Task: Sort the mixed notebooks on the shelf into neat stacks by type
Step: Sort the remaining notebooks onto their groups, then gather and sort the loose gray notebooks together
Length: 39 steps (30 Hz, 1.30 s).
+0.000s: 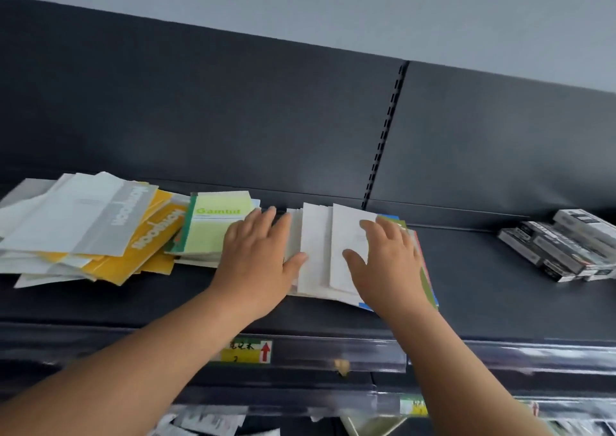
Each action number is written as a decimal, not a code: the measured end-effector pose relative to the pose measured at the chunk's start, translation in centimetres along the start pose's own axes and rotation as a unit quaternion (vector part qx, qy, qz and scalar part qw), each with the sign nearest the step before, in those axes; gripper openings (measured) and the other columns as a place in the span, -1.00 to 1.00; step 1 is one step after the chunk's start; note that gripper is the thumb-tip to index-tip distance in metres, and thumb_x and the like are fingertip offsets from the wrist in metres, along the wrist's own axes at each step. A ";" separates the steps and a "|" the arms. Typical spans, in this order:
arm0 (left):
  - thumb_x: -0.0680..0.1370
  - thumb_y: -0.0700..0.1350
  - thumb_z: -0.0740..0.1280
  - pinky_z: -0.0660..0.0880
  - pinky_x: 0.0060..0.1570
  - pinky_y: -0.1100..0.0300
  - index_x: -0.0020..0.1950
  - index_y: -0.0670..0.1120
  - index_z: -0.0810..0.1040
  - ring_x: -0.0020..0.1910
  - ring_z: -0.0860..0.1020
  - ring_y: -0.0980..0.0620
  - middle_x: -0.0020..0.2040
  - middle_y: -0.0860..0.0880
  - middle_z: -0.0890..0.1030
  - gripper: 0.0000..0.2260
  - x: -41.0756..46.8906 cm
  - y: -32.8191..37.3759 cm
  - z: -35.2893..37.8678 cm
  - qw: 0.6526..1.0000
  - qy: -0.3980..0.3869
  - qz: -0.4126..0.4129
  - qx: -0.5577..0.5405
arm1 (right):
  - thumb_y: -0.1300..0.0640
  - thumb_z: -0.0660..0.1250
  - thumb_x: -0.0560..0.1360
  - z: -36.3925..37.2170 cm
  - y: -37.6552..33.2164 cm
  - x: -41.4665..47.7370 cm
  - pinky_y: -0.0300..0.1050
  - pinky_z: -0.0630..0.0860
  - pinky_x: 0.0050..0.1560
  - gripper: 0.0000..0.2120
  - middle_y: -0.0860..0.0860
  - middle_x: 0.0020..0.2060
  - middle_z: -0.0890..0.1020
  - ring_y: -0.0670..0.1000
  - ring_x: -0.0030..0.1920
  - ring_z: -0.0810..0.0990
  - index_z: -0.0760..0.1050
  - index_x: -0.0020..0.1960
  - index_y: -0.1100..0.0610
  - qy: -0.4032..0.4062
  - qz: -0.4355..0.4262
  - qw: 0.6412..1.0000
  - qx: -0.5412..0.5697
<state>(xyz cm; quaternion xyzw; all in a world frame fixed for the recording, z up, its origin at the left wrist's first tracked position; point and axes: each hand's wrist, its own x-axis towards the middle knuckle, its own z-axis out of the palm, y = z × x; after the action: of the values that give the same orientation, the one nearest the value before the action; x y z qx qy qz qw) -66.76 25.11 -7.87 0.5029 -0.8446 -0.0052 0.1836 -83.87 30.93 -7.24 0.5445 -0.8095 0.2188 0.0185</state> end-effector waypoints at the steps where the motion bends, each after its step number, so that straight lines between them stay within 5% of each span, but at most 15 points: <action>1: 0.61 0.23 0.03 -0.09 0.49 -0.03 0.57 0.01 0.00 0.56 -0.06 -0.06 0.59 -0.03 0.01 -0.40 -0.5 -1.2 -0.8 1.000 0.015 -0.003 0.012 | -0.08 0.23 0.59 0.0 -1.5 -0.3 0.10 0.08 0.50 -0.47 0.02 0.53 0.19 0.11 0.53 0.10 0.24 0.50 0.02 -0.002 -0.019 1.000 -0.004; 8: 0.58 0.23 0.11 0.01 0.47 -0.06 0.54 0.01 0.14 0.54 0.04 -0.10 0.56 -0.05 0.13 -0.42 -6.4 -13.9 -6.9 0.991 0.068 -0.083 0.073 | -0.09 0.25 0.57 2.1 -14.6 -3.3 0.08 0.08 0.49 -0.47 0.02 0.54 0.19 0.11 0.54 0.09 0.26 0.49 0.01 -0.011 -0.132 0.991 -0.004; 24: 0.59 0.25 0.06 0.01 0.47 -0.06 0.56 0.00 0.08 0.54 0.06 -0.08 0.55 -0.04 0.15 -0.39 -26.6 -44.7 -19.1 0.929 0.042 -0.325 0.171 | -0.13 0.23 0.58 12.9 -47.7 -13.9 0.10 0.07 0.51 -0.45 0.00 0.52 0.24 0.08 0.53 0.14 0.24 0.51 0.01 -0.115 -0.327 0.936 0.066; 39: 0.58 0.28 0.06 0.11 0.45 -0.04 0.55 0.00 0.11 0.51 0.15 -0.08 0.53 -0.04 0.22 -0.38 -22.2 -62.8 -19.2 0.905 0.012 -0.397 0.152 | -0.14 0.20 0.59 24.3 -64.2 -7.3 0.07 0.03 0.51 -0.44 0.00 0.53 0.22 0.05 0.53 0.13 0.20 0.52 0.02 -0.217 -0.359 0.906 0.062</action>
<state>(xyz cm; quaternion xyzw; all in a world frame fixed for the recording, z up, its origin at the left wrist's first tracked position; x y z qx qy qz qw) 2.03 16.30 -8.86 0.8186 -0.5631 0.0567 0.0983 -18.69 8.20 -9.66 0.8323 -0.5283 0.1234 -0.1137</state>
